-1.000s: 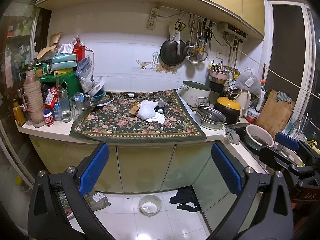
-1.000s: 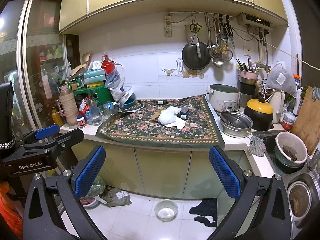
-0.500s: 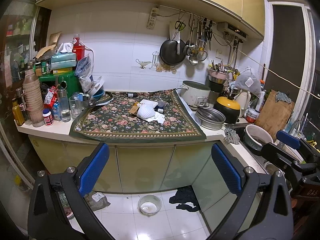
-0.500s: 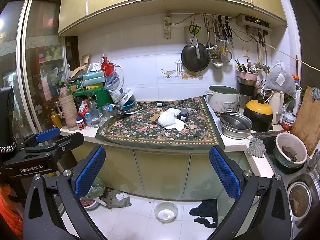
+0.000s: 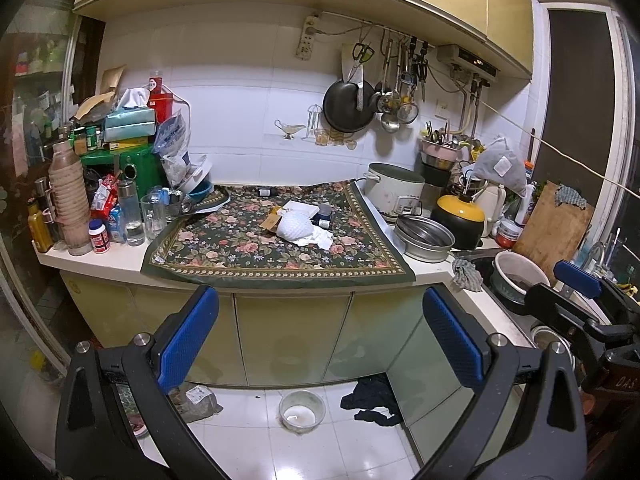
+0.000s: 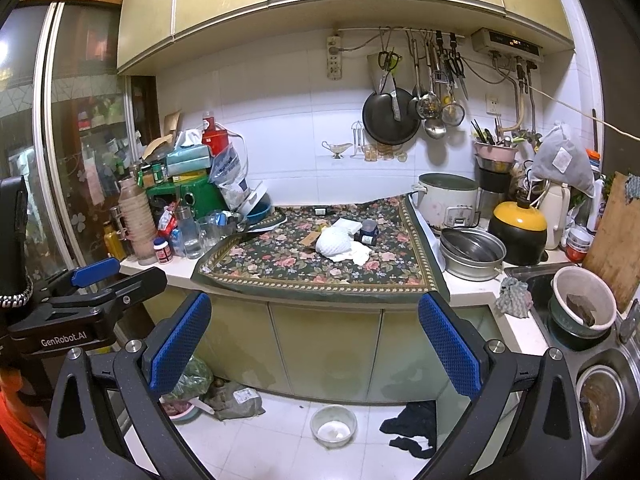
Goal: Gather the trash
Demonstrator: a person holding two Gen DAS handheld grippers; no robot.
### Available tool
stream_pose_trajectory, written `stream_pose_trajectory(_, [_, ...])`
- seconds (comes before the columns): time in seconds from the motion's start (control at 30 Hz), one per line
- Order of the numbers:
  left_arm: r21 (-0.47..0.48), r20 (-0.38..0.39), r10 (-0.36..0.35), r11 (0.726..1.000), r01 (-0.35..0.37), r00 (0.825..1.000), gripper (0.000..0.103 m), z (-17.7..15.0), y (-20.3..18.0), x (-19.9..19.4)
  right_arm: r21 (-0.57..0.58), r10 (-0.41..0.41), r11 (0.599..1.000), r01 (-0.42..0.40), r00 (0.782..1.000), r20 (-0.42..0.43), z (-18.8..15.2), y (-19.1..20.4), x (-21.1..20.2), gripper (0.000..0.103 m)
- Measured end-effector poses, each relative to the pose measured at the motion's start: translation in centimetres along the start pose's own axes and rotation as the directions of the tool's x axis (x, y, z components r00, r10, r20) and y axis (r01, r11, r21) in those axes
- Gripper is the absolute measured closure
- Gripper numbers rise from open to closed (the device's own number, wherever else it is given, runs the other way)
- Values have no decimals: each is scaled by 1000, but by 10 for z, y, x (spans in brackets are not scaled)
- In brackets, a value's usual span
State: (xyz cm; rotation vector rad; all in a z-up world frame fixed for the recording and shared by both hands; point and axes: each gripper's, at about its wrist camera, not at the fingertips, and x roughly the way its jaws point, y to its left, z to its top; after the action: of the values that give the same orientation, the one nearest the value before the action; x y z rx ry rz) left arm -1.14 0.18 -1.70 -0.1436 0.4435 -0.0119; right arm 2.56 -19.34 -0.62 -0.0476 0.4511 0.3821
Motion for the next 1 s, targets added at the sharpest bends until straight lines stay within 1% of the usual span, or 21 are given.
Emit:
stream_pose_trajectory(0.23, [-17, -4, 24, 1000, -24, 1000, 0, 5, -11, 8, 2, 24, 1000, -24, 1000, -7, 5, -10, 8, 0])
stream_pose_trajectory(0.47, [-18, 2, 74, 997, -74, 997, 0, 17, -18, 32, 4, 20, 1000, -20, 1000, -20, 12, -29, 29, 0])
stream_pose_trajectory(0.6, [-10, -12, 85, 996, -85, 996, 0, 30, -13, 62, 13, 13, 1000, -13, 1000, -23, 19, -41, 49, 0])
stream_pose_trajectory(0.77, [-13, 0, 92, 996, -92, 996, 0, 47, 5, 108, 14, -16, 1000, 16, 1000, -24, 26, -45, 87, 0])
stream_pose_trajectory(0.9, [0, -1, 71, 998, -71, 998, 1, 63, 26, 155, 10, -50, 999, 51, 998, -33, 32, -44, 122, 0])
stream_pose_trajectory(1.0, [11, -19, 71, 997, -71, 997, 1, 76, 44, 190, 26, -72, 997, 74, 996, -46, 40, -44, 150, 0])
